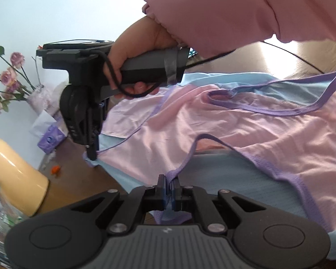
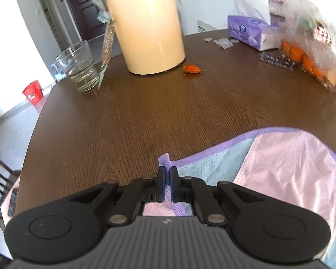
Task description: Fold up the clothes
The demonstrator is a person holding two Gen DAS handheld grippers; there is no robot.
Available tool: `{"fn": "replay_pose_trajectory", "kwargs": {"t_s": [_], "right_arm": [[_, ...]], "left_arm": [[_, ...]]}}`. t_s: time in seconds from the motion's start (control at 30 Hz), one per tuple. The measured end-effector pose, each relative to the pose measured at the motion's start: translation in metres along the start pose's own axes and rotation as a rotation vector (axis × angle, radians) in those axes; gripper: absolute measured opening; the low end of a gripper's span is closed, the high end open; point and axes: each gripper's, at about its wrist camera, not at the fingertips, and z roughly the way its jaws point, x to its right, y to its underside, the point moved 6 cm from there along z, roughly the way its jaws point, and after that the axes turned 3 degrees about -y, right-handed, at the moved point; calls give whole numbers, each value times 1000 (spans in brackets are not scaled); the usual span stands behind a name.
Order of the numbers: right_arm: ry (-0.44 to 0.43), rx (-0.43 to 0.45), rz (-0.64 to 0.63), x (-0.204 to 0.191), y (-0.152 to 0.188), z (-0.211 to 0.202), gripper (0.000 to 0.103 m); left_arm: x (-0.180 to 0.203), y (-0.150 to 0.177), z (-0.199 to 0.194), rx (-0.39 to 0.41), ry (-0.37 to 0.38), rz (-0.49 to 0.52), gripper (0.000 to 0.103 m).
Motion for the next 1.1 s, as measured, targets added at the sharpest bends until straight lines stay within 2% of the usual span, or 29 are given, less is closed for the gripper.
{"fn": "replay_pose_trajectory", "kwargs": {"t_s": [0.1,0.27,0.37,0.43,0.5,0.53,0.57,0.6,0.63,0.67,0.73,0.8,0.83,0.87,0.97,1.03,1.1], "right_arm": [[4,10,28,5,2,4,3],[10,38,58,9,7,1,3],[-24,56,99,12,9,-3,4],[-51,37,118,13,10,-1,5],[-36,18,108,12,11,3,10],[-26,15,96,11,11,5,15],[-25,24,85,9,9,4,29],[-27,39,76,7,6,2,37],[-25,45,61,4,3,2,44],[-20,40,42,0,-1,3,44],[-8,31,4,-8,-9,6,44],[30,-14,-36,-14,-12,17,34],[42,-39,-47,-16,-12,23,15],[40,-43,-35,-16,-13,26,4],[15,10,58,-12,-18,24,4],[-41,73,159,-4,-21,16,4],[-56,83,208,3,-20,15,4]], "left_arm": [[5,0,-1,-4,32,2,3],[9,-1,4,-10,43,-19,4],[10,-1,3,-9,48,-26,5],[10,-1,2,-8,50,-27,5],[10,-1,2,-8,51,-28,8],[9,-1,2,-7,52,-29,8],[9,-1,3,-7,53,-30,9],[9,-2,3,-7,54,-31,9],[8,-2,3,-7,54,-32,9],[8,-2,3,-7,55,-32,9],[8,-2,3,-7,57,-34,9],[9,-3,4,-7,59,-30,9],[9,-4,4,-6,59,-27,9],[9,-4,4,-6,61,-25,9],[11,-5,4,-8,73,-20,7],[12,-5,3,-10,81,-17,6],[13,-6,4,-9,82,-20,6]]}}
